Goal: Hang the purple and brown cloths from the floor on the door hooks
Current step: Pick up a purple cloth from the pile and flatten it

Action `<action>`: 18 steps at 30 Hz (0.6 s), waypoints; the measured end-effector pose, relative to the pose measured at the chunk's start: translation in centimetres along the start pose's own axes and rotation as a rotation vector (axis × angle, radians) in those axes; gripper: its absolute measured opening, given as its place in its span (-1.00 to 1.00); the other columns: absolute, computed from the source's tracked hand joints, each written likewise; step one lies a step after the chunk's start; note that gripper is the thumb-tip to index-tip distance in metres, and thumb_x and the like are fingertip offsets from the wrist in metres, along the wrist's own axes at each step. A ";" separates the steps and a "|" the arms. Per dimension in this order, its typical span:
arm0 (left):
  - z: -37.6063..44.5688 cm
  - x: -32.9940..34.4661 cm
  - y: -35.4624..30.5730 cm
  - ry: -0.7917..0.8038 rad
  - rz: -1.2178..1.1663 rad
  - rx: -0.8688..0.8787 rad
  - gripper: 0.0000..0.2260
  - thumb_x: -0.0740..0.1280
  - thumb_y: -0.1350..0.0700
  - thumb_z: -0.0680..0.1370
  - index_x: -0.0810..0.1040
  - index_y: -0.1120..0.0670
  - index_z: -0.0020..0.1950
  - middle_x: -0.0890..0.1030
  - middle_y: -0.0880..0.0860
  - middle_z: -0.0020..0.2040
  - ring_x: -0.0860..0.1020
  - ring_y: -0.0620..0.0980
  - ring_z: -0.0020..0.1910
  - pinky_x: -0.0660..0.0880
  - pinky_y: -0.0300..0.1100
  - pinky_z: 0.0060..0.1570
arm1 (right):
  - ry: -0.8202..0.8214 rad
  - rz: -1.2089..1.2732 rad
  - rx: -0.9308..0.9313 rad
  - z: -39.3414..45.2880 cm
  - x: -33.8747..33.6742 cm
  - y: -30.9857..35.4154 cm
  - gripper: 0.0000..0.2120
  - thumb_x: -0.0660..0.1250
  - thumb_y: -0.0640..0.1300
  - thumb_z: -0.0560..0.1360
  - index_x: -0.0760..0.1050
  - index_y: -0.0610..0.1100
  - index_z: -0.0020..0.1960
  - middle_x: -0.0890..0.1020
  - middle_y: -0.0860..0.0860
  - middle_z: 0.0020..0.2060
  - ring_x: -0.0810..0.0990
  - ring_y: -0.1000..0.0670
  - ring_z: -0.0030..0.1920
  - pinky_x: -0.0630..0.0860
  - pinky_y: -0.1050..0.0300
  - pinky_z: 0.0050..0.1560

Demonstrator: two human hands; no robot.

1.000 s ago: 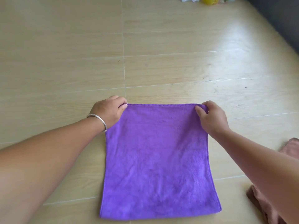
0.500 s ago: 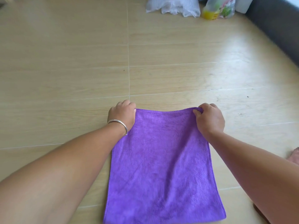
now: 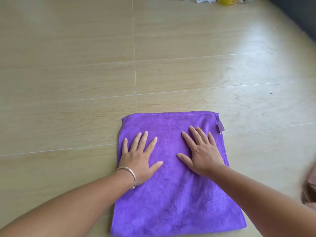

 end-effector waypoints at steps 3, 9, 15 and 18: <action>0.9 0.0 0.5 -0.041 0.042 0.023 -0.28 -0.18 -0.48 0.43 -0.32 -0.23 0.50 -0.21 0.00 0.58 -0.25 0.01 0.53 -0.27 0.23 0.42 | 0.039 -0.017 -0.004 1.1 0.8 -0.6 -0.17 -0.26 0.52 0.40 -0.10 0.13 0.56 -0.06 0.01 0.56 -0.14 -0.06 0.55 -0.15 -0.18 0.50; 6.7 -2.2 3.1 0.133 0.082 -0.080 -0.29 -0.18 -0.47 0.44 -0.31 -0.23 0.50 -0.28 0.02 0.56 -0.26 0.03 0.53 -0.22 0.25 0.42 | 0.185 -0.129 0.094 6.7 -1.1 -1.2 -0.22 -0.14 0.44 0.47 -0.19 0.08 0.56 -0.14 -0.04 0.56 -0.22 -0.09 0.54 -0.23 -0.20 0.49; 0.4 -2.7 -1.7 -0.053 -0.023 0.240 -0.32 -0.01 -0.37 0.49 -0.09 -0.18 0.55 -0.05 0.05 0.58 -0.05 0.03 0.55 -0.04 0.22 0.45 | -0.094 0.098 -0.178 -1.7 -0.8 3.4 -0.29 0.03 0.36 0.50 0.14 0.02 0.54 0.10 -0.07 0.55 0.04 -0.08 0.54 0.04 -0.18 0.49; -5.0 -0.7 -2.0 -0.052 0.043 0.329 -0.32 0.09 -0.34 0.49 0.11 -0.11 0.55 0.10 0.11 0.56 0.06 0.09 0.54 0.07 0.26 0.40 | -0.132 0.183 -0.277 -6.3 0.6 3.5 -0.33 0.16 0.29 0.50 0.21 -0.01 0.52 0.17 -0.07 0.53 0.07 -0.06 0.54 0.11 -0.18 0.47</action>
Point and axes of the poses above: each hand's wrist, its own z-axis towards the middle knuckle, its own x-axis out of the palm, y = z × x, the point moved 10 cm from there along z, towards the middle knuckle
